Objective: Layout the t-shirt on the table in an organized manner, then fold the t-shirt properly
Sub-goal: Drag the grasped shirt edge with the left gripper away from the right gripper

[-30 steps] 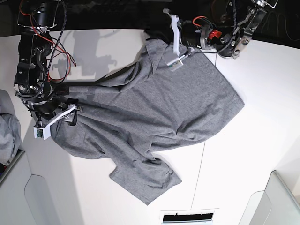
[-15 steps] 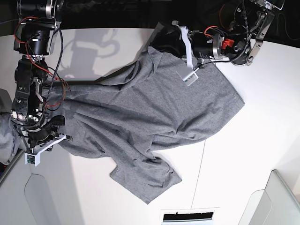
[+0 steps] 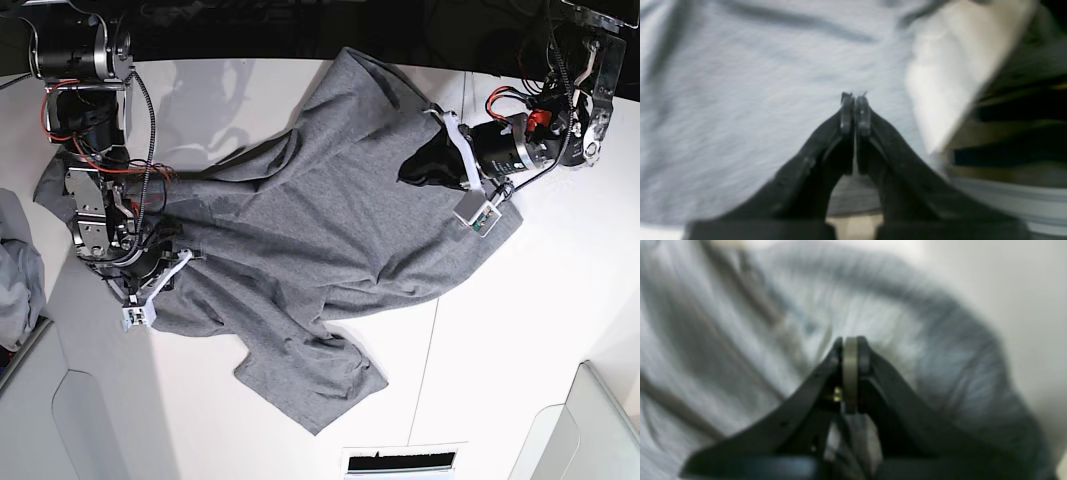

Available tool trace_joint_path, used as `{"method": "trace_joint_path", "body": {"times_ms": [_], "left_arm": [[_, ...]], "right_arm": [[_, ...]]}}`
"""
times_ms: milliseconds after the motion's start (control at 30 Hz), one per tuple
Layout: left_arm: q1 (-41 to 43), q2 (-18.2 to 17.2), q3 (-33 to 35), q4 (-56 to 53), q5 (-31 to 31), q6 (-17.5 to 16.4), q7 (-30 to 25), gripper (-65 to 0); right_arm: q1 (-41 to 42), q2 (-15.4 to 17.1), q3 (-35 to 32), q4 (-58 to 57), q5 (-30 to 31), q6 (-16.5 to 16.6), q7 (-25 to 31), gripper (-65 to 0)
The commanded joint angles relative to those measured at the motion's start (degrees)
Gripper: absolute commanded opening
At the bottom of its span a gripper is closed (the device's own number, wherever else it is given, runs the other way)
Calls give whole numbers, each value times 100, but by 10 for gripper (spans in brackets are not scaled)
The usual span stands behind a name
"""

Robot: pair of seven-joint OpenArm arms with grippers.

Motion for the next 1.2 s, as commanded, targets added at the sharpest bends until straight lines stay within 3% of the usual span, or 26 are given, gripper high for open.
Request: {"method": "trace_joint_path", "body": {"times_ms": [0,367,567,667,800,867,967,1167], "left_arm": [[-125,-48,-22,-155,22,-54,-162,-632],[-1421,-81,-24,-3432,894,48,-455,-632],[-2149,-254,-24,-3781,1049,48,-444,-632],[-2472,-345,-22,-3779,1062,70,-304,-632],[-2614,-599,-22,-3571,192,-54,256,-624],[-2490,-778,-24,-3202,-710,-54,699,-580],[-2079,-1088,-24,-2326,-1495,-54,1067,-510],[-962,-1412,-24,-658,-1587,-54,1104,-338]], "right_arm": [[170,101,-48,15,-26,15,9,-650],[-35,925,-103,-17,304,-2,-173,-650],[-391,1113,-52,7,354,-11,-227,-650],[-468,1106,85,133,710,-7,-227,-650],[-496,1067,339,466,1235,151,-240,-650],[-494,1016,426,616,1346,310,-256,-650],[-494,962,433,684,1351,319,-275,-650],[-496,949,433,669,1351,321,-317,-650]]}}
